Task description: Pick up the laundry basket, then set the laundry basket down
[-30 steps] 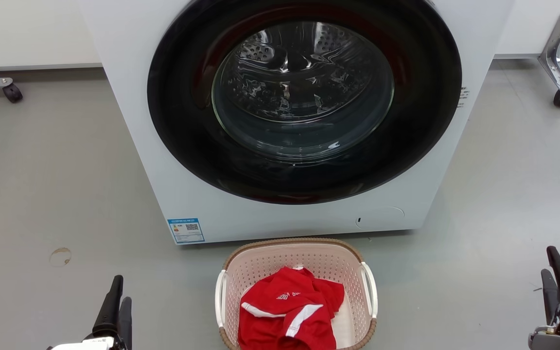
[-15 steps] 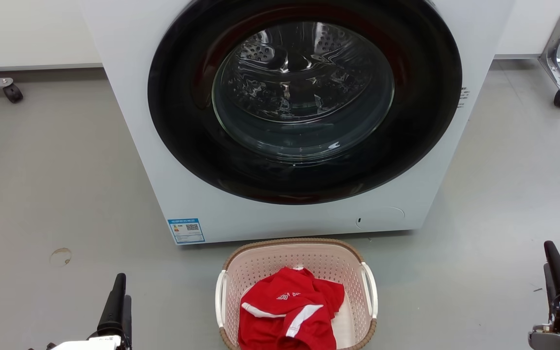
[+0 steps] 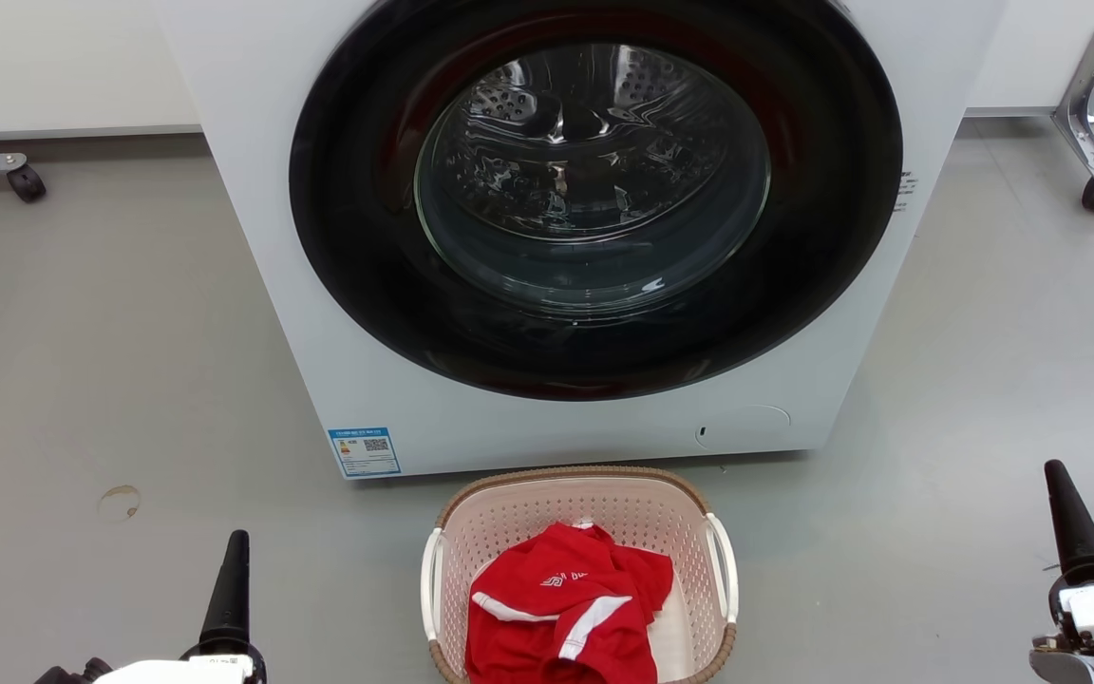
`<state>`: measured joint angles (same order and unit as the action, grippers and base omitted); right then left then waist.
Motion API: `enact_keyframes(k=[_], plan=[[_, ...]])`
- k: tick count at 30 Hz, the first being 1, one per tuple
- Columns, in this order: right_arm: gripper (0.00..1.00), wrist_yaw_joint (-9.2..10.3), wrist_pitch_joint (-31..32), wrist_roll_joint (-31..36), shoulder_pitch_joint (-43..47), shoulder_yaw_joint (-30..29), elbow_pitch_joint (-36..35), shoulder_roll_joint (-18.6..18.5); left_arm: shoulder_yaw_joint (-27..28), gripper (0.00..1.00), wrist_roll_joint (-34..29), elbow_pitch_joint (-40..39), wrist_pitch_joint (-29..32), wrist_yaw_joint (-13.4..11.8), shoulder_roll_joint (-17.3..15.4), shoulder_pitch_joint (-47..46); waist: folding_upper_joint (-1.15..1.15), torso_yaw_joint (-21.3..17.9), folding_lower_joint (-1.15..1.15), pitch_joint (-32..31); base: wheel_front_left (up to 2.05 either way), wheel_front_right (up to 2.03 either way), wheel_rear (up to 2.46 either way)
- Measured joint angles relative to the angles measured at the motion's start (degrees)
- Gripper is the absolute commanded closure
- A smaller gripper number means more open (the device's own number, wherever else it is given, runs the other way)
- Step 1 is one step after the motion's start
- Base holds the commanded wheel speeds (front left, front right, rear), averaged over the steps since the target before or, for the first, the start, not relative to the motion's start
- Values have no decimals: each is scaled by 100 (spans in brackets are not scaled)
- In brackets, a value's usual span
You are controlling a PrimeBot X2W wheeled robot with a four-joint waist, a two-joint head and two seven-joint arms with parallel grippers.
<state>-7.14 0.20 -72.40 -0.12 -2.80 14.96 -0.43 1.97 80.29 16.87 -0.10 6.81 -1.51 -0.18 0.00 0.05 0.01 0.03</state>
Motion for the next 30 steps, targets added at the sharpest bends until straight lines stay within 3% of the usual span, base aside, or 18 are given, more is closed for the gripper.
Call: enact_keyframes(k=[11, 17, 30], plan=[[0, 0, -189, 1307, 0, 151, -83, -71, -19, 0, -1058, -67, -187, -1, -8, 1, 0, 16, 0, -4, 0, 0, 0], [0, 0, -292, 2080, 0, 237, -97, -115, -67, 0, -1742, -167, -302, -141, -10, 2, 0, 32, 0, -6, 0, 0, 0], [0, 0, -495, 3204, 0, 424, -99, -202, -182, 0, -2873, -296, -504, -259, -23, 135, 0, 55, 0, -23, 0, 0, 0]])
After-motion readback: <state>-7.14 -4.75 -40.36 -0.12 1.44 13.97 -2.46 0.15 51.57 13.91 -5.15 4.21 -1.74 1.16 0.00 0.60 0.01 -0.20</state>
